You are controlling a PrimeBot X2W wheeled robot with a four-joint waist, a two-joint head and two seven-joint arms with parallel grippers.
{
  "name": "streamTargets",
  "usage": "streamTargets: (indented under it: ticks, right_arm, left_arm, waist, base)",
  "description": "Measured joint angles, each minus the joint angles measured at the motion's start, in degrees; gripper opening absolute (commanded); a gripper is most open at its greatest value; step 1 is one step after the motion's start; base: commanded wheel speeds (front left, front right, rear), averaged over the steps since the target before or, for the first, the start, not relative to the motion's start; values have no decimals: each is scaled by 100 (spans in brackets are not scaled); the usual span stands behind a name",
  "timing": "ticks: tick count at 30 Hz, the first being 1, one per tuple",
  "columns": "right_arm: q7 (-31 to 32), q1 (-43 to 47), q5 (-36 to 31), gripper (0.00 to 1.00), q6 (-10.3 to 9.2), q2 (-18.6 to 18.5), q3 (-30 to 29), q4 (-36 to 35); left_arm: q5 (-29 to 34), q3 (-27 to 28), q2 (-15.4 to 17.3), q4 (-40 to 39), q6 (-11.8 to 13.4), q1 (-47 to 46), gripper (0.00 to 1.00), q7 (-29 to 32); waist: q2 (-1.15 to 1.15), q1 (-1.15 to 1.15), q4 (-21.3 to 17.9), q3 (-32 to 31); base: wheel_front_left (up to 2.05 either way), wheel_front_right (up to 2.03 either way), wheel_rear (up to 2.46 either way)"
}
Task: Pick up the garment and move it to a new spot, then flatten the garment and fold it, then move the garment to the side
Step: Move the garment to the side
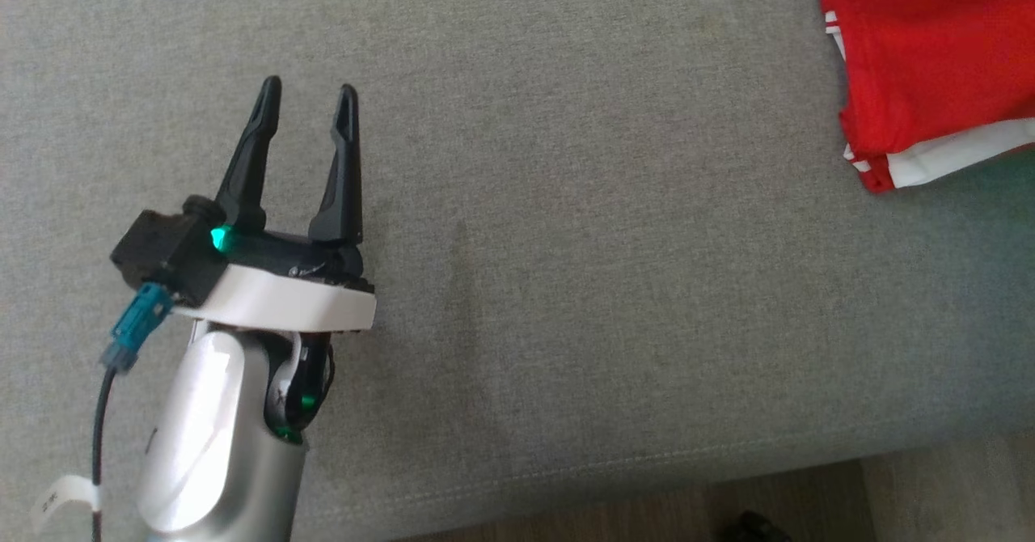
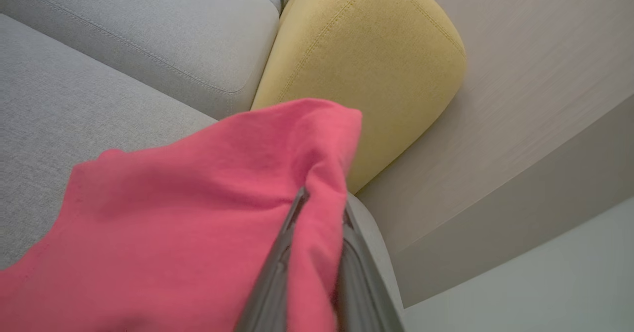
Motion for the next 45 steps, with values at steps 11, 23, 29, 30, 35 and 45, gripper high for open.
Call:
streamTargets:
  ticks: [11, 23, 29, 30, 35, 45]
  right_arm:
    - [24, 154, 204, 100, 0, 172, -208, -279]
    - [-108, 139, 376, 100, 0, 656, 52, -664]
    - [-263, 298, 586, 100, 0, 1564, 263, -702]
    - [-330, 405, 598, 100, 0, 1724, 289, -687]
    - [-712, 1045, 606, 100, 0, 2436, 336, -458]
    - [-1291, 1763, 617, 100, 0, 2705, 354, -222]
  left_arm:
    - [-1, -11, 0, 77, -21, 0, 100, 0]
    - [-211, -126, 0, 132, 107, 84, 100, 0]
    - [-276, -74, 0, 125, 191, 348, 100, 1]
    - [-299, -68, 2, 124, 210, 400, 100, 0]
    - [-311, -75, 2, 142, 249, 635, 100, 0]
    - [-412, -37, 5, 207, 264, 1101, 100, 1]
  waist:
    - [0, 0, 11, -92]
    - [0, -1, 297, -647]
    - [0, -1, 545, -1017]
    - [0, -1, 589, -1076]
    - [0, -1, 801, -1328]
    - [0, -1, 944, -1679]
  base:
    - [0, 0, 0]
    - [0, 0, 0]
    - [0, 0, 0]
    - [0, 0, 0]
    - [0, 0, 0]
    - [0, 0, 0]
